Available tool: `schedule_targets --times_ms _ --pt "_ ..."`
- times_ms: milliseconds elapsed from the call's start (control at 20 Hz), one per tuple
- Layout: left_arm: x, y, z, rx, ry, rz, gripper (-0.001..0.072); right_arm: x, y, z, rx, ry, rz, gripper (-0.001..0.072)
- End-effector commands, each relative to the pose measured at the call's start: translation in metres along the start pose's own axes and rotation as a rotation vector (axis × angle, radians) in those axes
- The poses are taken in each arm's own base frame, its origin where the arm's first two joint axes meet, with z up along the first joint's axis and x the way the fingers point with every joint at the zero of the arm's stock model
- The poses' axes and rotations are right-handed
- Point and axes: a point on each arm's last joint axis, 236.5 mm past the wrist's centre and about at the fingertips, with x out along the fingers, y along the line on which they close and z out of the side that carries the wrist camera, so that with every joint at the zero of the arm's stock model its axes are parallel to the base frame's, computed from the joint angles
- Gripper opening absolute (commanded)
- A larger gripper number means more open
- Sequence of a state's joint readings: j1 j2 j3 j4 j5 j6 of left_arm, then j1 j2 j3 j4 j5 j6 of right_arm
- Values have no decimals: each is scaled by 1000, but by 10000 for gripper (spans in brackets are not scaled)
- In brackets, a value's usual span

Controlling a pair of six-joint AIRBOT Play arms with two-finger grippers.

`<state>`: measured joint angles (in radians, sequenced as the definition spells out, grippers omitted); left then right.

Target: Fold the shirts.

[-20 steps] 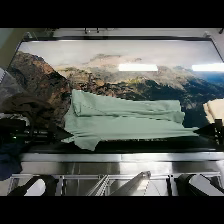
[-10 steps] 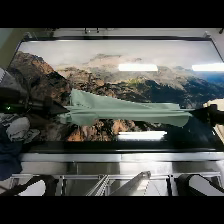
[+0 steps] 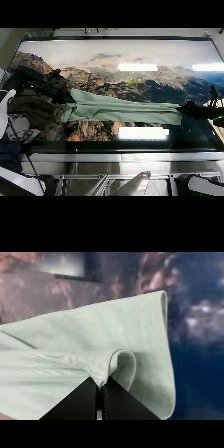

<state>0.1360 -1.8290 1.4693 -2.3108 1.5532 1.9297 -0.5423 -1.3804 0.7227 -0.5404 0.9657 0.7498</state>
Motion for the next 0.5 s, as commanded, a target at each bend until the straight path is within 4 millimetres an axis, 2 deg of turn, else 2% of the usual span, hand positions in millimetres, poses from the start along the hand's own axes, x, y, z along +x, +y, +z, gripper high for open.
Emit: schedule_targets --times_ms 0,250,300,350,400,450 --pt "20 20 2 -28 79 11 25 9 -10 1 -26 -5 -29 18" --pt "22 10 10 24 45 30 29 9 -8 1 -35 -3 -22 19" --pt "22 7 12 31 37 30 94 9 -5 0 -33 0 -14 20" --pt "20 1 13 34 26 15 306 9 0 -2 -27 6 10 33" --pt "18 -7 15 38 12 -10 449 8 7 -4 -31 21 35 158" --pt "13 -15 15 40 3 -33 661 6 13 -6 -43 36 55 320"
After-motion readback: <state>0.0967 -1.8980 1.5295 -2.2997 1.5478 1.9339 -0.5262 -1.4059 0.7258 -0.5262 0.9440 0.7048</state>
